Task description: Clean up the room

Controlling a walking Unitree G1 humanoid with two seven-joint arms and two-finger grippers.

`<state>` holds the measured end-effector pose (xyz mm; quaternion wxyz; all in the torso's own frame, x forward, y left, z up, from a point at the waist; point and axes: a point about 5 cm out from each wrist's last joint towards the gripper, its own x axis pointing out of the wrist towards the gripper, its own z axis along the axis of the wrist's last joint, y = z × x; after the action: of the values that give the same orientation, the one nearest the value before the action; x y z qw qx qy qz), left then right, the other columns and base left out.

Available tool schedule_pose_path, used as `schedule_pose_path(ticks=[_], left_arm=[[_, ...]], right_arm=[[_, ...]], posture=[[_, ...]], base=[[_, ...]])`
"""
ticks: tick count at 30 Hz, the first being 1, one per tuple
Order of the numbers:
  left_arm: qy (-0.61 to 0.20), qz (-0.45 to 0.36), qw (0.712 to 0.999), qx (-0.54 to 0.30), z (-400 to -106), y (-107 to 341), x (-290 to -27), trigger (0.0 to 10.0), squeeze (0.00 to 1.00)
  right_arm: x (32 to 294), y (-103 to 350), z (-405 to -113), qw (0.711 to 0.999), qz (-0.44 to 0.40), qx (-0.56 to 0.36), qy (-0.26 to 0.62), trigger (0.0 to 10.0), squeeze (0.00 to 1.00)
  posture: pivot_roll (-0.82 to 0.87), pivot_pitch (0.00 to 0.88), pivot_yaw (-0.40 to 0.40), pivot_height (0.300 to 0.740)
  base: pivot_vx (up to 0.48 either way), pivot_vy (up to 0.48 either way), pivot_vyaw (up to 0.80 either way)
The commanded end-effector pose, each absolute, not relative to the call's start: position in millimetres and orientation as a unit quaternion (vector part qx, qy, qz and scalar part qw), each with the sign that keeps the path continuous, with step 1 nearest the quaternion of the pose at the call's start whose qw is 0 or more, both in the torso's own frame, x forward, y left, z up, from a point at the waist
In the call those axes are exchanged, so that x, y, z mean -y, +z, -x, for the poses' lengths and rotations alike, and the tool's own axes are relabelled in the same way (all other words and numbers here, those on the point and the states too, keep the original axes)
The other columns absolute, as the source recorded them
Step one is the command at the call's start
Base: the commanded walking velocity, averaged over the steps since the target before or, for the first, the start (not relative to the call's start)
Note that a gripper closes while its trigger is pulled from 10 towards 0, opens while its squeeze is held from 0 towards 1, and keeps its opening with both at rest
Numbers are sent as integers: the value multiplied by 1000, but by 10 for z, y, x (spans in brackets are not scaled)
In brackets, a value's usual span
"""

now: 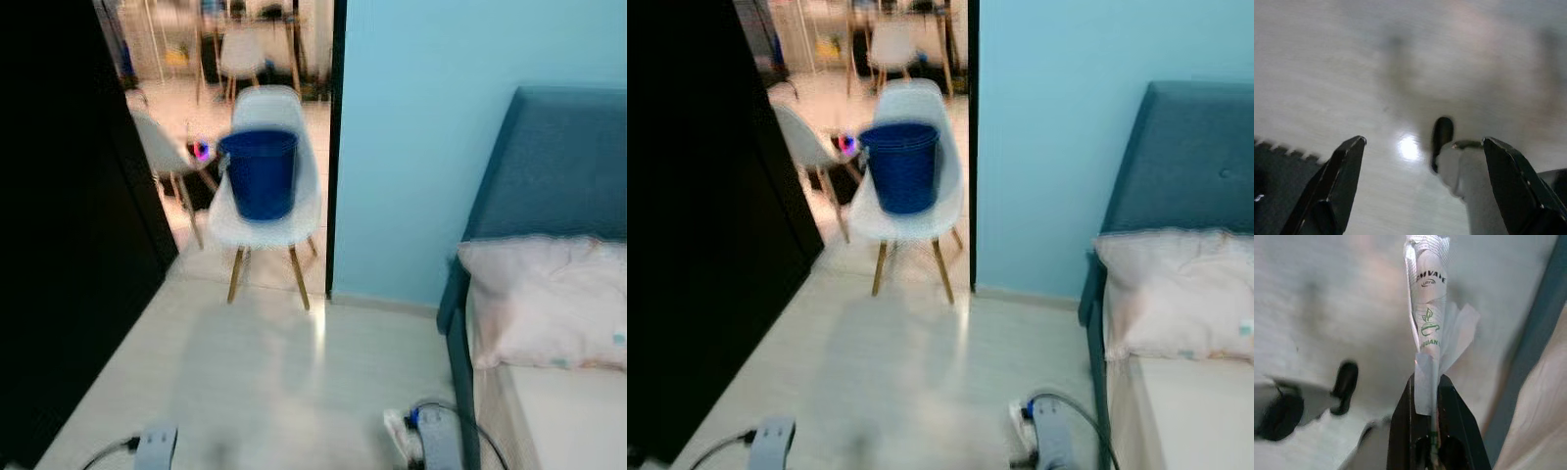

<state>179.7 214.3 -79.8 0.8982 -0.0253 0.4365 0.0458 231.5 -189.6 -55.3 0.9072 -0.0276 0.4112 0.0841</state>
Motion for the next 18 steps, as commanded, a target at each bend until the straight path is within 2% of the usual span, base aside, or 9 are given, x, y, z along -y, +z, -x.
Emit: schedule_pose_path(ticks=[1,2,3,6,14,18], left_arm=[[48,37,901,-429,-1812,-792,-2125,10000,0],[49,37,902,-426,-1824,-784,-2128,10000,0],[49,37,902,-426,-1824,-784,-2128,10000,0],[46,40,907,-417,-1887,-753,-2117,10000,0],[40,42,914,-402,-1990,-706,-2069,10000,0],[36,48,920,-388,-2075,-664,-2025,10000,0]], right_arm=[[1801,-360,-2572,930,14,-350,111,10000,0],[1720,-246,-2710,938,2,-321,133,10000,0],[1720,-246,-2710,938,2,-321,133,10000,0],[1420,177,-3101,949,-8,-221,226,10000,0],[1134,518,-3301,935,60,-142,319,10000,0],[1022,722,-3396,933,59,-92,344,10000,0]], posture=[[43,0,-16,740],[44,0,-17,740],[44,0,-17,740],[45,0,-16,740],[44,0,-13,740],[44,0,-14,740]], base=[[386,0,0],[386,0,0],[386,0,0],[386,0,0],[393,0,0],[394,0,800]])
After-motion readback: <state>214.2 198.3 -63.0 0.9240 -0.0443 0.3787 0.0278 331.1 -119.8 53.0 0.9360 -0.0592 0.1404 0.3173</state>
